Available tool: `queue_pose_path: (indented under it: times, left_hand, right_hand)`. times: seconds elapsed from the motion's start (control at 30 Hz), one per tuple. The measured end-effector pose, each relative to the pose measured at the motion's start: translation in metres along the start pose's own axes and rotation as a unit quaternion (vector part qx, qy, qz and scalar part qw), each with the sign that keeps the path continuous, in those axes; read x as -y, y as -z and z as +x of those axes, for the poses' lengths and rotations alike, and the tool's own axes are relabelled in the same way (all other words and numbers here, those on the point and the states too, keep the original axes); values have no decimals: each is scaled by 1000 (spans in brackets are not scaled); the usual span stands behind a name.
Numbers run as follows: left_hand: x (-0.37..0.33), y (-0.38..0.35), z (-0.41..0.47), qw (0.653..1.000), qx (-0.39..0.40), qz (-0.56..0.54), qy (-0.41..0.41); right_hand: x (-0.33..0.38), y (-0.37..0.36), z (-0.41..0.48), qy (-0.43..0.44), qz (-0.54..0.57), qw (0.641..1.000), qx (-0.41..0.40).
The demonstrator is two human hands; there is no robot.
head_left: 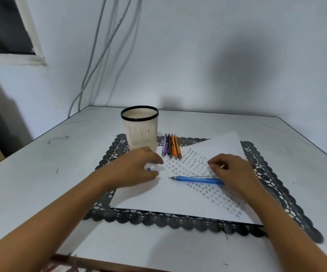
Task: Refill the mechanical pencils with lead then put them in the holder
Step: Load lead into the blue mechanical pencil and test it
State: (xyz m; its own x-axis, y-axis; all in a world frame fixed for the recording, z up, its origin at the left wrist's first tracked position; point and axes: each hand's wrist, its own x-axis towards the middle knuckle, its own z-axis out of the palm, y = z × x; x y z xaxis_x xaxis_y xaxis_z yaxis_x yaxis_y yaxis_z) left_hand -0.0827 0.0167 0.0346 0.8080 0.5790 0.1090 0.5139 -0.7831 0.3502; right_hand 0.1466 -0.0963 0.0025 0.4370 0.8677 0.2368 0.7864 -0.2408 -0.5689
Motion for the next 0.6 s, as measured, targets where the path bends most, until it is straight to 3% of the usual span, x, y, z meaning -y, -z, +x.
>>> queue_pose_path:
  times: [0.13, 0.33, 0.6]
  left_hand:
    - [-27, -19, 11, 998, 7, -18, -60]
    - [-46, -39, 28, 996, 31, -1, -86]
    - [-48, -49, 34, 994, 16, -10, -106]
  right_hand:
    - [-4, 6, 9, -5, -32, 996, 82]
    - [-1, 20, 17, 3, -44, 979, 198]
    - [1, 30, 20, 34, -53, 967, 247]
